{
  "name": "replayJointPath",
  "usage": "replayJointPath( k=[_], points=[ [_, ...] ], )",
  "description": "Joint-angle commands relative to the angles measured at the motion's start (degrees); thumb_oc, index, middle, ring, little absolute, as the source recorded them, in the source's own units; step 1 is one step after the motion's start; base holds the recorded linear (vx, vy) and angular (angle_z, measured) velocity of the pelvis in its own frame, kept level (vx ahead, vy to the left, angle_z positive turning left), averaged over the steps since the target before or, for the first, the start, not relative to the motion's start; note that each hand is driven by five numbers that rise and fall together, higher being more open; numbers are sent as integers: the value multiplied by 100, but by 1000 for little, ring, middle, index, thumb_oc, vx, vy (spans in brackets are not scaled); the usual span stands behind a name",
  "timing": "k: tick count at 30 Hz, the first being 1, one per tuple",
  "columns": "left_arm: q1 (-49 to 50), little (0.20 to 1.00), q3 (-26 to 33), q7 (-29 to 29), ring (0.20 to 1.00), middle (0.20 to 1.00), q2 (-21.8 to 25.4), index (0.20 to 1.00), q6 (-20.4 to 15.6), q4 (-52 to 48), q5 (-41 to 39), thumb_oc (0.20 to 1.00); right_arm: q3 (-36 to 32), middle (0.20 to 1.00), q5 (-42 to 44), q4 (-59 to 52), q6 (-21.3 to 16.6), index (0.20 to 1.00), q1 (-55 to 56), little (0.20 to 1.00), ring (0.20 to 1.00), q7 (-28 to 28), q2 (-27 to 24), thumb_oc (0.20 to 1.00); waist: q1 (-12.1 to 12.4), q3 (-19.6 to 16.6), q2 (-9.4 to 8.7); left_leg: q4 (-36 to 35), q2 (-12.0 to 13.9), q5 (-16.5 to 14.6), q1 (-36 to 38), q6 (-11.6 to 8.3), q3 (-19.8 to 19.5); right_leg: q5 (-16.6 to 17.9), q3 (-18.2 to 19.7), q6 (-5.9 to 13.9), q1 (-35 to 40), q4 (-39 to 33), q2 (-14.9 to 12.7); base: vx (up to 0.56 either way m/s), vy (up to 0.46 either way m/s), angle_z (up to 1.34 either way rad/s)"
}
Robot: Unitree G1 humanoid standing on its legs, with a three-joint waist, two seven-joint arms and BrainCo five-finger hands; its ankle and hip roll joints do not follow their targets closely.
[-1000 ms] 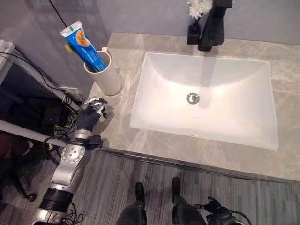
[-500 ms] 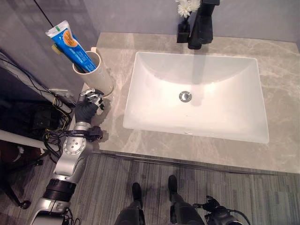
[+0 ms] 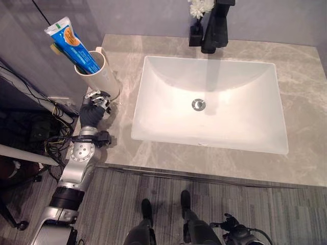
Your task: Put brush and paste in cup on sink, flatten towel.
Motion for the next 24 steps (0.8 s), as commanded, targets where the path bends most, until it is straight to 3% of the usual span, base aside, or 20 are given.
replayJointPath(
  k=[1,15,24],
  points=[
    [-234,200,-81,184,200,200,42,200,-29,546,157,200,245,1000,3,-29,73,1000,-94,1000,1000,-142,118,1000,-53,202,-143,33,102,-31,-33,-200,-137,-138,68,268,115,6,-82,0,0,0],
    [-744,200,-122,492,200,200,263,200,-20,1211,465,200,330,1000,45,-42,16,1000,-107,1000,1000,-198,160,1000,-120,242,-213,33,117,-40,-52,-204,-81,-87,143,280,35,6,-83,0,5,-4],
    [-226,200,111,387,200,200,245,200,-17,498,584,200,264,1000,76,-25,18,1000,-144,1000,1000,-208,156,1000,-4,260,-175,33,81,-66,-23,-180,-100,-101,140,268,59,6,-100,0,0,0]
  ],
)
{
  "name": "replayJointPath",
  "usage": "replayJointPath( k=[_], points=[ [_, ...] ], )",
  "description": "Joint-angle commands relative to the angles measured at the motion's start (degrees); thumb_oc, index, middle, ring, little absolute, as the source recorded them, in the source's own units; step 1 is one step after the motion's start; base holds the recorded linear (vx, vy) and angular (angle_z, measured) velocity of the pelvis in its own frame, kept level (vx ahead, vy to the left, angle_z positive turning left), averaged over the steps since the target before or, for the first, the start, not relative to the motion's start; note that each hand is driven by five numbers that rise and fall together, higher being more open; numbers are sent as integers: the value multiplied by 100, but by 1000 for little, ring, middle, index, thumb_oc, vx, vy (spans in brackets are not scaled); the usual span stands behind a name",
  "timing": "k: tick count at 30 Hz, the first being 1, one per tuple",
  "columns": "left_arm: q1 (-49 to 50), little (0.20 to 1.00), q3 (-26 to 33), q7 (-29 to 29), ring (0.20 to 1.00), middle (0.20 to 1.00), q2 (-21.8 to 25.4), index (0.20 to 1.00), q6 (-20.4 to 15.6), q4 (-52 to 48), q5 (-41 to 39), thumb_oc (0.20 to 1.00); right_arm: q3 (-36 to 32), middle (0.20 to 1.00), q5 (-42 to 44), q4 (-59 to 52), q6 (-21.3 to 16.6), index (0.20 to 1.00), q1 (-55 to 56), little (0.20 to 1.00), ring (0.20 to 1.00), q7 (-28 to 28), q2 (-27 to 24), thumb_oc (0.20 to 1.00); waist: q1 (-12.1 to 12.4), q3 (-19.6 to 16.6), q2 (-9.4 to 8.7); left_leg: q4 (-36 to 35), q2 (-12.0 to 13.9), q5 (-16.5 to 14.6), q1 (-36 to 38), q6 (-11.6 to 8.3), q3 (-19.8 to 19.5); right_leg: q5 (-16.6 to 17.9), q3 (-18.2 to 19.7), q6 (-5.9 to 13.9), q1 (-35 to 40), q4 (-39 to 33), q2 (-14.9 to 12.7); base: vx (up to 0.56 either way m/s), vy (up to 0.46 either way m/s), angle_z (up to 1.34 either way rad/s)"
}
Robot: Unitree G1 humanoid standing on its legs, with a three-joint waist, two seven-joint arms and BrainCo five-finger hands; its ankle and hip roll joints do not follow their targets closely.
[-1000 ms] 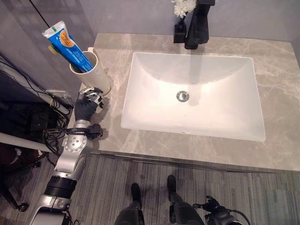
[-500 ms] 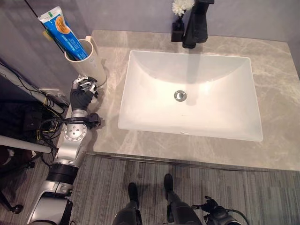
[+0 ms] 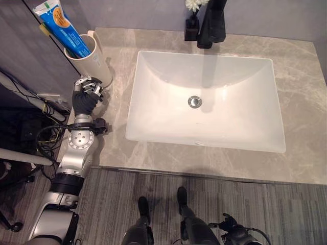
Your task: Put brush and paste in cup on sink, flatten towel.
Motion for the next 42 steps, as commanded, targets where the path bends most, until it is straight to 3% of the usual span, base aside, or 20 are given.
replayJointPath(
  k=[1,16,28,42],
  points=[
    [331,200,63,-14,200,200,161,200,97,95,23,200,93,1000,70,-13,31,1000,-118,1000,1000,-67,110,1000,19,195,-40,34,63,-70,105,-177,-233,-134,9,265,239,6,-138,0,0,0],
    [1010,200,562,-225,200,200,288,200,113,-253,-328,200,22,1000,37,-2,88,1000,-148,1000,1000,45,31,1000,147,301,60,34,43,-44,81,-164,-228,-126,-43,267,247,6,-171,0,0,0],
    [-110,200,213,157,200,200,485,200,72,759,-347,200,130,1000,31,-24,43,1000,-59,1000,1000,-41,-19,1000,-43,249,-65,34,113,-29,-42,-198,-192,-94,-3,283,100,6,-91,0,0,0],
    [-646,200,57,298,200,200,700,200,107,1451,-448,200,249,1000,109,-138,-25,1000,-53,1000,1000,-72,55,1000,-148,253,-212,34,204,-51,-43,-213,-73,-48,141,301,10,6,15,0,1,-5]
  ],
)
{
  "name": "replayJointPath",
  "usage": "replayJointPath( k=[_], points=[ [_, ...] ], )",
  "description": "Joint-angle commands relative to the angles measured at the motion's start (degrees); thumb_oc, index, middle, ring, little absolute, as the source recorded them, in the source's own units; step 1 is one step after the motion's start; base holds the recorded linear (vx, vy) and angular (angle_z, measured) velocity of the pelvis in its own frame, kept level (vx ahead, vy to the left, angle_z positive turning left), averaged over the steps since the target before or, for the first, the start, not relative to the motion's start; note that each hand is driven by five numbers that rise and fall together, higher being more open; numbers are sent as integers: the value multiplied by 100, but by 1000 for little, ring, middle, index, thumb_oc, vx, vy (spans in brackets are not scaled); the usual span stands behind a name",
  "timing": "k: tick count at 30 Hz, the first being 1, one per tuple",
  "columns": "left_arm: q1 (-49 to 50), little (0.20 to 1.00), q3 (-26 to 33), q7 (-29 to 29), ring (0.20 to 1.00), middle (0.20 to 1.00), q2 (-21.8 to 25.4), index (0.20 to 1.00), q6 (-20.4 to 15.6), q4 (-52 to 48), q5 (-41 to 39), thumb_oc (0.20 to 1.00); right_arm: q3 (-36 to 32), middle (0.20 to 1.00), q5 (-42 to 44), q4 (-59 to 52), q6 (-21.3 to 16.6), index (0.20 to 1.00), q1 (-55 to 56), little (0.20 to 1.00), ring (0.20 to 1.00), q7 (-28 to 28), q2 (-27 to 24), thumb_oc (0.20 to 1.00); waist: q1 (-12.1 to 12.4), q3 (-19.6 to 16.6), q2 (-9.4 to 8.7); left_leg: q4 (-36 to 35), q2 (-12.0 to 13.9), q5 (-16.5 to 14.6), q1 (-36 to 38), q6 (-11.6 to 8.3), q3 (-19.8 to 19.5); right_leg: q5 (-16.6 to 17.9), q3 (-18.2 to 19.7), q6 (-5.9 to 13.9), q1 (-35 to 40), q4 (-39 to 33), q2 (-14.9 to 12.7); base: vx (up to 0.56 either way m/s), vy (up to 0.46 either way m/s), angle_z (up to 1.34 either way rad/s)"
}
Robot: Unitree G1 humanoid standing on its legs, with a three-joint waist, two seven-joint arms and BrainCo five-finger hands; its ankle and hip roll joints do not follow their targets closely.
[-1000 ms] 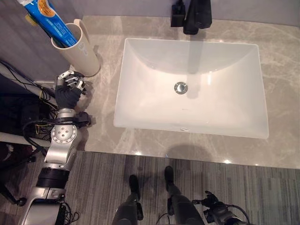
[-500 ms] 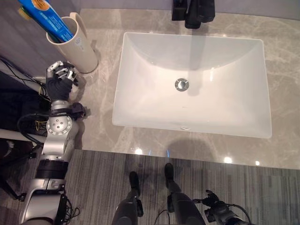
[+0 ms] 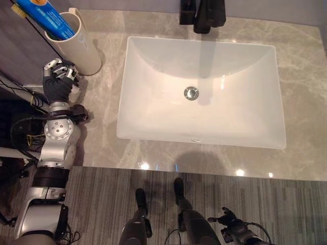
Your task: Put brush and paste in cup on sink, flatten towel.
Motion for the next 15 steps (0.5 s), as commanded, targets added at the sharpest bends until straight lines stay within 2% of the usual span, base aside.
replayJointPath(
  k=[1,15],
  points=[
    [-87,200,-371,153,200,200,88,200,73,910,-21,200,224,1000,114,1,-23,1000,47,1000,1000,-87,76,1000,-138,-35,-68,34,122,-33,-33,-174,-235,-79,-29,357,110,9,-96,8,0,-5],
    [-865,200,-753,334,200,200,302,200,138,1546,188,200,326,1000,98,51,-29,1000,179,1000,1000,-120,117,1000,-270,-128,-292,34,212,-17,-62,-205,-178,-15,67,389,25,9,-4,3,-3,-5]
  ],
)
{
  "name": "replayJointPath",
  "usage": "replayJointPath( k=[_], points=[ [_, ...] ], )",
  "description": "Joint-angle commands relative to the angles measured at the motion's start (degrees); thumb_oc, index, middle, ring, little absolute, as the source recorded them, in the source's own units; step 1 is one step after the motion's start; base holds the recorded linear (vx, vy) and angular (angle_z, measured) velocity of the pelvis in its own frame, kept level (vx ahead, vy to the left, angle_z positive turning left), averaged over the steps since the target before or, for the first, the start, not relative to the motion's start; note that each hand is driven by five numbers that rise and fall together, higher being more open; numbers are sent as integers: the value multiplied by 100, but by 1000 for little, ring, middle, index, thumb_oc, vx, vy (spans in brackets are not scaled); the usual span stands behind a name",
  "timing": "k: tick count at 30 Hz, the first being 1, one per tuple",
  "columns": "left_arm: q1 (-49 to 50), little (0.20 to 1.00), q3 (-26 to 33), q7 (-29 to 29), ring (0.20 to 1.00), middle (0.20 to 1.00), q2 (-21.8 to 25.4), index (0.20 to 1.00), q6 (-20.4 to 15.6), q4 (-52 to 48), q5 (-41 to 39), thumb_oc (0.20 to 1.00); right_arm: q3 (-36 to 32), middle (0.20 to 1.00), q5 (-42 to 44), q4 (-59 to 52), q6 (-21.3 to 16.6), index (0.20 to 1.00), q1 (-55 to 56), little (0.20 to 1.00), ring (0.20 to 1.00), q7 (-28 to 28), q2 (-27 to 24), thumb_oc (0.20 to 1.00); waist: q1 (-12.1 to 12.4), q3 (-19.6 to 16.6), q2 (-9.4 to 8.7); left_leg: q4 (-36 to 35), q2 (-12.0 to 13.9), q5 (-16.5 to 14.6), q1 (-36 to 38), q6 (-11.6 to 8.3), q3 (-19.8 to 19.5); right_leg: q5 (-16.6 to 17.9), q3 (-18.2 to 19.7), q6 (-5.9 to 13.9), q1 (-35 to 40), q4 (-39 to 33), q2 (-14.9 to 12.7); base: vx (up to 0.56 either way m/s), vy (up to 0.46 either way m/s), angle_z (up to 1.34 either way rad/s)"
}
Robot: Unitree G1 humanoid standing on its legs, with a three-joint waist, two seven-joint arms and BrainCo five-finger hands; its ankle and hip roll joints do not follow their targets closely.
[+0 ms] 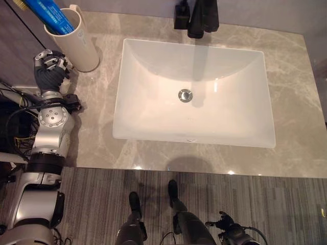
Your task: Put brush and paste in cup on sink, flatten towel.
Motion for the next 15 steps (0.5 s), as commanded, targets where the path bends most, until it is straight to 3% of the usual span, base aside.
replayJointPath(
  k=[1,15],
  points=[
    [64,200,-223,71,200,200,-120,200,64,543,169,200,309,1000,88,44,10,1000,5,1000,1000,-116,-6,1000,-227,91,71,33,217,-13,16,-186,-339,-73,-82,375,185,7,-29,0,0,0],
    [1531,200,518,-75,200,200,-497,200,13,-681,169,200,143,1000,23,-15,27,1000,-30,1000,1000,-75,-10,1000,20,35,167,33,158,-26,167,-165,-481,-185,-221,297,412,7,-95,-5,-5,0]
  ],
)
